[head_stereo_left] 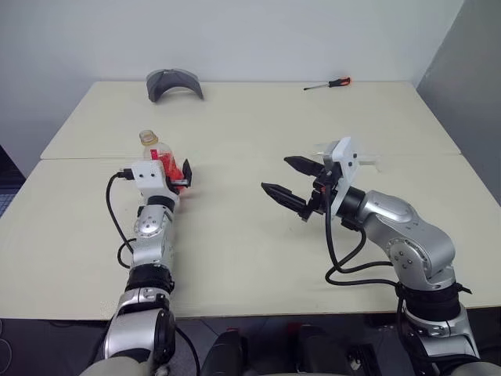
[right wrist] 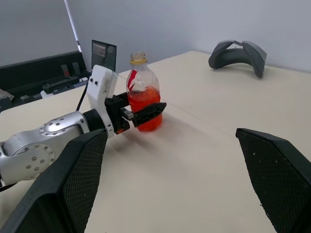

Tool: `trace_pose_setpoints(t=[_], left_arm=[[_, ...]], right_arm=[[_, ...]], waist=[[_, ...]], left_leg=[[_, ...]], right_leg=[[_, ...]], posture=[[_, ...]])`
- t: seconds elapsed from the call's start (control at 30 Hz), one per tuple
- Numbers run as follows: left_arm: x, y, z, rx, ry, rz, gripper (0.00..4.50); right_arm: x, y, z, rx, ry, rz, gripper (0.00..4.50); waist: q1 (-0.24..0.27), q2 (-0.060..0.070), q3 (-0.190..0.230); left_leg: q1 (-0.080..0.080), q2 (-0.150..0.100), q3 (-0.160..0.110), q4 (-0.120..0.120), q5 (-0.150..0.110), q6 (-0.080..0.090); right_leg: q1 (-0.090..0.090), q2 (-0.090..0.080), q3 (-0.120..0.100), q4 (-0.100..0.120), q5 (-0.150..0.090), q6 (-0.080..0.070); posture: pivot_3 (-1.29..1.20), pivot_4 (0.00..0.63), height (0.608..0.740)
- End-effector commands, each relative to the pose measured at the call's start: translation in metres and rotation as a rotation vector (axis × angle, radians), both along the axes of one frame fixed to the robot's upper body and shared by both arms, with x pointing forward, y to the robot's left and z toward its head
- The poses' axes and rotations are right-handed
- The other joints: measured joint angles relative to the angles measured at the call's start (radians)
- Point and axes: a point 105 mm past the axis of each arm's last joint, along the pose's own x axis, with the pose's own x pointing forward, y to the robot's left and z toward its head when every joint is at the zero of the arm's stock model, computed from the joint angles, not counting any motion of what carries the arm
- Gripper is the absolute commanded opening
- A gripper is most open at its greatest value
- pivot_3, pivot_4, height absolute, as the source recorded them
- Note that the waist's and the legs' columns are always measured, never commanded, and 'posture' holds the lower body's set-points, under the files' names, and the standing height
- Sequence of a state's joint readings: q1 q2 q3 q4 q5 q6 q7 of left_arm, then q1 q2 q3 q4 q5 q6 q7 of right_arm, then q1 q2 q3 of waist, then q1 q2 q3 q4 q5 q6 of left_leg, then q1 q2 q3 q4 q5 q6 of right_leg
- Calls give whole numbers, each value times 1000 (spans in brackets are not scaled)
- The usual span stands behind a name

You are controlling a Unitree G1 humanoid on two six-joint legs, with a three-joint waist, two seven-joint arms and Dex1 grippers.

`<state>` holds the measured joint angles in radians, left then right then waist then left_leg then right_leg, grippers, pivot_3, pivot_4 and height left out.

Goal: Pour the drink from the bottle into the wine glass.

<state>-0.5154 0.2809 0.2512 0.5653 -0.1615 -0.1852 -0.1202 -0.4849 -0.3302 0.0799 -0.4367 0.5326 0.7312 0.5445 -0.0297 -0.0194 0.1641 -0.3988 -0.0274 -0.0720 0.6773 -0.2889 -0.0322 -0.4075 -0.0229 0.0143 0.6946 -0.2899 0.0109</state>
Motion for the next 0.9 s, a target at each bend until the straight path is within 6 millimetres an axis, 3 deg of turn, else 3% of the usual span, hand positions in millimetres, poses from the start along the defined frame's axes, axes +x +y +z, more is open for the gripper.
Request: trace_pose_setpoints(t=[0.03, 0.2, 0.3, 0.47, 0.57, 0.63, 0.77, 0.9], left_arm=[[-13, -1, 10, -22, -29, -1, 4478], [-31, -2, 15, -27, -19, 6, 4478], [-49, -13, 18, -9, 9, -47, 4478], [-80, -56, 16, 35, 100, -328, 4478], [-98, -86, 19, 93, 131, -548, 4478], [-110, -108, 22, 142, 142, -723, 4478], [-124, -135, 26, 226, 137, -968, 4478], [-120, -151, 32, 293, 100, -1101, 4478]], right_arm=[[-4, 1, 12, 37, -41, 24, 4500], [-7, 1, 8, 34, -35, 32, 4500], [-9, -7, 3, 24, -24, 15, 4500], [-5, -32, -8, -63, -42, -83, 4500], [10, -61, -15, -203, -108, -221, 4500], [26, -92, -21, -374, -198, -353, 4500], [47, -132, -27, -679, -361, -480, 4500], [67, -156, -36, -886, -455, -538, 4500]], waist=[[0, 0, 0], [1, 0, 0], [1, 0, 0], [4, 0, 0], [5, 0, 0], [6, 0, 0], [5, 0, 0], [3, 0, 0]], left_leg=[[0, 0, 0, 0, 0, 0], [0, 0, 0, 0, -1, 1], [0, 0, 0, 0, 0, 1], [0, 0, 0, 0, -2, 4], [0, 0, 0, 0, -2, 4], [0, 0, 0, 0, -2, 4], [2, 0, 2, 0, -2, 4], [2, 1, 3, -1, -2, 4]], right_leg=[[0, 0, 0, 0, 0, 0], [0, 0, 0, 0, 0, 0], [0, 0, 0, 0, 0, 0], [1, 0, 0, -1, 0, 0], [1, 0, 0, -1, 0, 0], [2, 0, 0, -1, 0, 0], [3, 1, 1, -2, 0, 0], [3, 2, 2, -2, 0, 0]], posture=[[0, 150, 740], [0, 150, 740], [0, 150, 740], [0, 150, 740], [0, 150, 740], [0, 150, 740], [0, 150, 740], [0, 150, 740]])
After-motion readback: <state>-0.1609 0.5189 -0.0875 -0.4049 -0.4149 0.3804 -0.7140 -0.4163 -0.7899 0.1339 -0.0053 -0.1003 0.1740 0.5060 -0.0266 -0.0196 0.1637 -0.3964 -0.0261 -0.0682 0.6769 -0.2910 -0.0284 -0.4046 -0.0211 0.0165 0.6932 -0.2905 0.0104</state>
